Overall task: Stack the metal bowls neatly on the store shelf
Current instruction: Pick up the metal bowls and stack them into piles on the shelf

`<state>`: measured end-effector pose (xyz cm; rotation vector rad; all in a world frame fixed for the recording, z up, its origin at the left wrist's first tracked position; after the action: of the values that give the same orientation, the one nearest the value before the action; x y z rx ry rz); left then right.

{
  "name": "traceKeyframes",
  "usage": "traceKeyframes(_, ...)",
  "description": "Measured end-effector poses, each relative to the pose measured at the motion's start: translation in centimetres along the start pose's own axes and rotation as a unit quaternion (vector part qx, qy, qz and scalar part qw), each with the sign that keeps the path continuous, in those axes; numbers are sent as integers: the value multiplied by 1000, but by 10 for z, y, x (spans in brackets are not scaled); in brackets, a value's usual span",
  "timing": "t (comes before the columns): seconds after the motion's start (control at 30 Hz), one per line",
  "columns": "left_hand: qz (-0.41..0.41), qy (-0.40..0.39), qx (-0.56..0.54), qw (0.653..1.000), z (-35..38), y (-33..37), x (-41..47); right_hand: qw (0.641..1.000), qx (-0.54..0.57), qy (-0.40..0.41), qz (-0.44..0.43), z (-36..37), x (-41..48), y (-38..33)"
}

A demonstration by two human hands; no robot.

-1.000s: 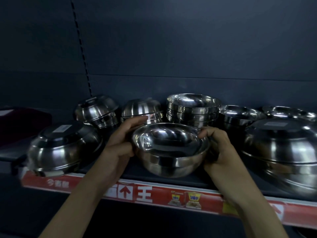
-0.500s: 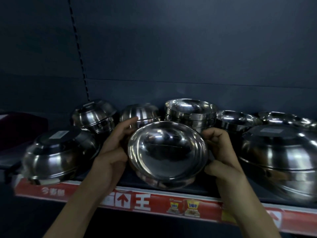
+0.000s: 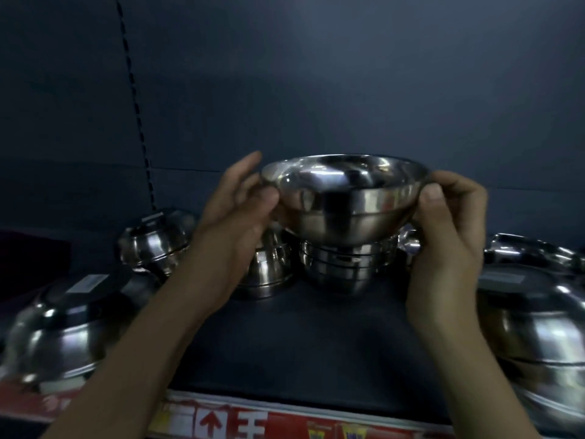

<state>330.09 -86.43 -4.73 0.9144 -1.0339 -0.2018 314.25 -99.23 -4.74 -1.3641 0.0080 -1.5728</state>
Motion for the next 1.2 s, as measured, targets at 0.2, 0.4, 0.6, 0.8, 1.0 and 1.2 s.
traceKeyframes(0.2,-40,17,10,999,24,-39,39,981,-191,0,-32,-9,15,40)
traceKeyframes(0.4,-31,11,111,993,34,-68,38,929,-366,-25,-44,-32,13,63)
traceKeyframes(0.6,-16,15,204,979,30,-77,35,911,-405,-75,2,-34,8,77)
traceKeyframes(0.8,-34,24,232,972,32,-81,27,910,-403,-88,34,-33,2,77)
traceKeyframes(1.0,-59,16,342,938,31,-85,15,897,-431,-75,55,-35,4,86)
traceKeyframes(1.2,-30,28,424,905,41,-84,4,891,-439,-96,68,-33,-4,78)
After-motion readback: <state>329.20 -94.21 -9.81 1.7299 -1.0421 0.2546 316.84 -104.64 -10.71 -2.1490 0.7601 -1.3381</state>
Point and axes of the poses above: each hand's wrist, its own x-axis towards the middle knuckle, its own z-axis out of the palm, y = z × x, the point moved 1 cm from there along x, towards the middle knuckle
